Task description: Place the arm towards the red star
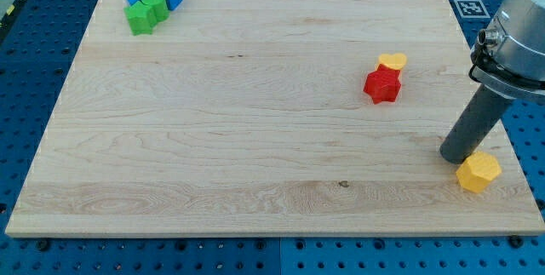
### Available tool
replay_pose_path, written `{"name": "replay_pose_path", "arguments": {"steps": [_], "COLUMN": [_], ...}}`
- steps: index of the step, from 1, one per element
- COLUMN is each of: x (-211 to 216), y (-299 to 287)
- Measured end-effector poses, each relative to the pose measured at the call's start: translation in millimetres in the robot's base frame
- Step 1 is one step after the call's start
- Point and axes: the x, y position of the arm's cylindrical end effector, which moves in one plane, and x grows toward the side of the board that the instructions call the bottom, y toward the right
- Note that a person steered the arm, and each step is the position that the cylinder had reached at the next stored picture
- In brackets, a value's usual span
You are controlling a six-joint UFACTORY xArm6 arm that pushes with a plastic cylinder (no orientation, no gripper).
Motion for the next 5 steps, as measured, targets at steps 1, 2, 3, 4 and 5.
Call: {"name": "replay_pose_path", "arguments": {"steps": [1,2,3,4,5], "x": [-2,-38,-76,-91,-92], "y": [-3,-33,-54,-76,-116]}}
